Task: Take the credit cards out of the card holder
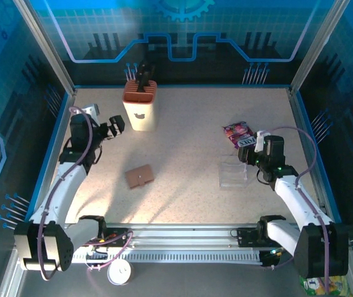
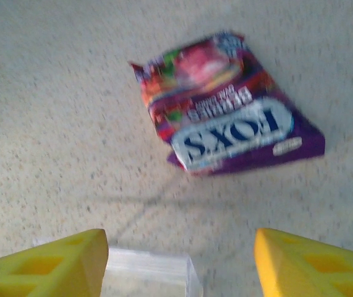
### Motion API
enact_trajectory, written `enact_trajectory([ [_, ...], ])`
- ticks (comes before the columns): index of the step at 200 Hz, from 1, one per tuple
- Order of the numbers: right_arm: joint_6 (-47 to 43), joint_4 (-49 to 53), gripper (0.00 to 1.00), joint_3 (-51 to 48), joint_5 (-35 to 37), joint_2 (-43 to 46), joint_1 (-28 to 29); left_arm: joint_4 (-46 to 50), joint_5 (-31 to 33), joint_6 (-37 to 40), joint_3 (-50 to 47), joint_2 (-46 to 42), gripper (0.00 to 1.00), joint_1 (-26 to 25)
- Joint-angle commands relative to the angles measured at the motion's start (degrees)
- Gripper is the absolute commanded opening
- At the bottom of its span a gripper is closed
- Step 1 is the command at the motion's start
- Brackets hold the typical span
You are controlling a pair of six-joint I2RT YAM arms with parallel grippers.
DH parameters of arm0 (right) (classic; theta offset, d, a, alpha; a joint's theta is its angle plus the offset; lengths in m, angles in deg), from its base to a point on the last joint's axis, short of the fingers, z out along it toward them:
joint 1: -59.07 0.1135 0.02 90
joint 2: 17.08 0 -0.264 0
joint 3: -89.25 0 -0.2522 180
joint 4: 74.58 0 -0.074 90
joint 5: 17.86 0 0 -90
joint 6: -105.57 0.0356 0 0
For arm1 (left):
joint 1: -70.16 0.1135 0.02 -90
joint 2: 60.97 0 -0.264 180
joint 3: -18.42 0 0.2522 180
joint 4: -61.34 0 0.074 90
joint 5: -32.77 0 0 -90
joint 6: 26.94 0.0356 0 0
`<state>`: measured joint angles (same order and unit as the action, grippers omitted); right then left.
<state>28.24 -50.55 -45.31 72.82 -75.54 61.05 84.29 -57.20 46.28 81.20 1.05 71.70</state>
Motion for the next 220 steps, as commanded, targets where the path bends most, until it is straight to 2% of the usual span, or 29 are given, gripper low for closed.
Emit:
enact_trajectory([
  [1, 3.53, 9.61, 0.58, 2.75, 1.28, -0.40, 0.77, 12.34, -2.85, -1.62, 4.65, -1.42, 0.99, -0.13],
  [45, 4.71, 13.48, 0.43, 5.49, -0.22, -3.67, 0.77, 14.62, -9.02, -0.48, 6.49, 0.32, 0.99, -0.13],
  [68, 4.66, 14.44, 0.31, 6.46, -1.85, -5.40, 0.81, 15.10, -11.41, 0.71, 7.09, 1.26, 0.99, -0.13],
  [95, 4.46, 14.83, 0.28, 7.02, -0.70, -7.26, 0.77, 12.59, -9.35, 0.82, 4.62, 0.34, 0.99, -0.11],
  [133, 3.91, 15.50, 0.26, 8.18, -0.73, -10.04, 0.75, 14.62, -6.30, 3.14, 5.87, 0.47, 0.99, 0.67],
  [220, 4.12, 14.74, 0.23, 9.97, -2.84, -15.39, 0.86, 12.64, -8.39, 3.14, 4.63, 1.67, 0.99, 1.40],
])
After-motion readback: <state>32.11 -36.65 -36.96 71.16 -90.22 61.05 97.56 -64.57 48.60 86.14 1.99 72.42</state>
